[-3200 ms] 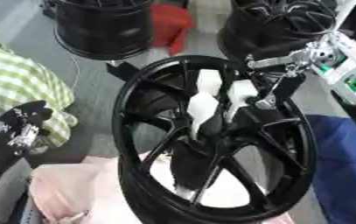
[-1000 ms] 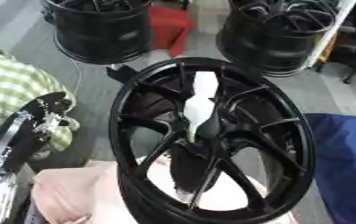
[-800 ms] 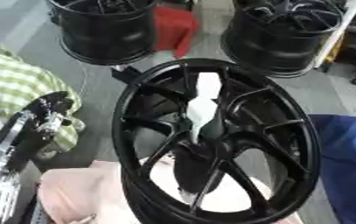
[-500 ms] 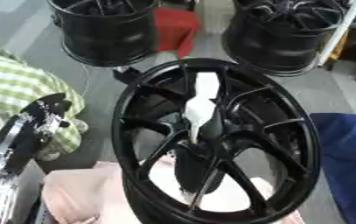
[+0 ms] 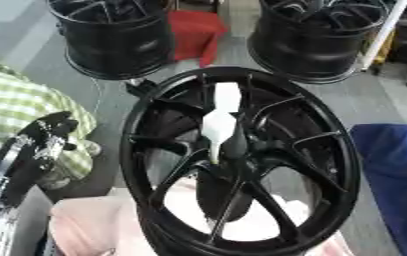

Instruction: Pull the pin out of the wheel hub.

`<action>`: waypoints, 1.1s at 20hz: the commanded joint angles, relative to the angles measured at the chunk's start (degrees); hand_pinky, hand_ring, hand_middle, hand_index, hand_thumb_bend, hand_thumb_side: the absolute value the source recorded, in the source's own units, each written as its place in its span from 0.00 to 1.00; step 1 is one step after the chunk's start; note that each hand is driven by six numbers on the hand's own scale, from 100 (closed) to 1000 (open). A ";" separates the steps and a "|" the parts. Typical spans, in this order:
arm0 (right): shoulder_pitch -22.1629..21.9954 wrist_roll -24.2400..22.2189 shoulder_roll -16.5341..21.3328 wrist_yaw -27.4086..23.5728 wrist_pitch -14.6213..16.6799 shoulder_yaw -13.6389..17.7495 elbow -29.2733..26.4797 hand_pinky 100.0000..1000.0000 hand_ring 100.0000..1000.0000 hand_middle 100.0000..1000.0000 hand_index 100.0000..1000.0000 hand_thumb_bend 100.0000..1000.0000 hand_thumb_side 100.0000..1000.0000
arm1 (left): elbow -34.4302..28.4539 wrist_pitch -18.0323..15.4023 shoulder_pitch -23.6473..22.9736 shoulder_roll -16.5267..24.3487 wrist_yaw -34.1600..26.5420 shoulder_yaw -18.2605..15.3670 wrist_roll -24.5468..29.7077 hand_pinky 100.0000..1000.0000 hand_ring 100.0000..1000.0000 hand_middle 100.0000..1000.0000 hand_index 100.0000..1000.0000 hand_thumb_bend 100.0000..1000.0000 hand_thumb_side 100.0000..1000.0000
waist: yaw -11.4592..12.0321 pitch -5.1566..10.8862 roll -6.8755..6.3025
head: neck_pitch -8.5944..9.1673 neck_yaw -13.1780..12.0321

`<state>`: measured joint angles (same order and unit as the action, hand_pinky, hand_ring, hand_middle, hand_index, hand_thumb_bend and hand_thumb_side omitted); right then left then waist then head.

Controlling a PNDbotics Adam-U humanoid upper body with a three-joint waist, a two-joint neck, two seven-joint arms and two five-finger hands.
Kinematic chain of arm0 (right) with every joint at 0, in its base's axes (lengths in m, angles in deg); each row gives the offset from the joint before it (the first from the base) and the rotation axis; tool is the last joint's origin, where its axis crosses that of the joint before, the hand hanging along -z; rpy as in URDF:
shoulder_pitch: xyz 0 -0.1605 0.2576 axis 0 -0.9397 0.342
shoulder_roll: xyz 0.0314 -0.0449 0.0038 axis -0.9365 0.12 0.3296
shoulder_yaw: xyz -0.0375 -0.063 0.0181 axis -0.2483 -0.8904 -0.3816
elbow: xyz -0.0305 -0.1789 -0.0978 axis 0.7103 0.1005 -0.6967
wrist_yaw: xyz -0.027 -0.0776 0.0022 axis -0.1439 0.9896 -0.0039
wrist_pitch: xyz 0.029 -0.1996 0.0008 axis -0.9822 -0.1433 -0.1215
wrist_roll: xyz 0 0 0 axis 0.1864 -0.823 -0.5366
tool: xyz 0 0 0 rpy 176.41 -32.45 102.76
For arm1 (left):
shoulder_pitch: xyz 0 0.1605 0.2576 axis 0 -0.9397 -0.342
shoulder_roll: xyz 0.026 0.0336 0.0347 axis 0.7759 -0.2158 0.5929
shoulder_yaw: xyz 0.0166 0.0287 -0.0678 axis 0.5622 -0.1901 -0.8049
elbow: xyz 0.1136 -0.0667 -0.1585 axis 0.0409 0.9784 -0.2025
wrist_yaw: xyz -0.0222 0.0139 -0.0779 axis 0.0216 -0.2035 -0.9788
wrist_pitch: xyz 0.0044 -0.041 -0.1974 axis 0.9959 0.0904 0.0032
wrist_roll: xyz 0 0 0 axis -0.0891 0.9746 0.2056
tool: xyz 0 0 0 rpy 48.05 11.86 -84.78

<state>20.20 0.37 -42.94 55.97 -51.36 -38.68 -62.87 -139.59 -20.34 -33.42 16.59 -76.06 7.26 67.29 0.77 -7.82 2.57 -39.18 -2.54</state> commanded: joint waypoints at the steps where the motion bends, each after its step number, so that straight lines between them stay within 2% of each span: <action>1: -0.13 2.91 -3.03 -3.05 2.56 -2.32 -2.16 0.49 0.48 0.58 0.79 0.19 0.09 | -0.53 -0.32 0.74 0.62 -0.22 0.09 0.03 0.68 0.84 0.71 0.85 0.00 0.56 | 0.07 0.37 0.06 | 0.34 0.42; 4: -0.67 5.59 -7.35 -5.73 4.99 -4.72 -2.68 0.49 0.48 0.58 0.79 0.18 0.09 | -0.47 -0.29 0.75 0.87 -0.19 0.25 0.15 0.68 0.84 0.71 0.85 0.00 0.56 | 0.08 0.38 0.45 | 0.21 0.72; 6: -1.11 7.63 -8.64 -7.15 6.15 -6.17 -2.51 0.49 0.48 0.58 0.79 0.17 0.09 | -0.52 -0.25 0.79 0.84 -0.22 0.37 0.31 0.68 0.84 0.71 0.85 0.00 0.56 | 0.21 0.37 0.56 | 0.16 0.70; 10: -1.10 12.12 -8.93 -6.32 6.49 -8.49 -2.27 0.49 0.48 0.58 0.79 0.17 0.08 | -0.50 -0.21 0.81 0.90 -0.23 0.38 0.26 0.68 0.84 0.71 0.85 0.00 0.56 | 0.32 0.41 0.48 | 0.13 0.88; 22: -0.74 25.74 -8.84 -0.88 4.63 -14.25 -2.86 0.49 0.48 0.57 0.80 0.15 0.06 | -0.54 -0.07 0.98 0.86 -0.28 0.58 0.22 0.68 0.84 0.71 0.85 0.00 0.56 | 0.58 0.34 0.57 | 0.16 1.39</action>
<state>19.01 24.74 -52.62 54.29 -46.64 -52.58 -64.35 -139.31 -20.41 -33.09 16.61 -76.09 7.68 67.47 1.31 -7.83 3.28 -39.19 -1.36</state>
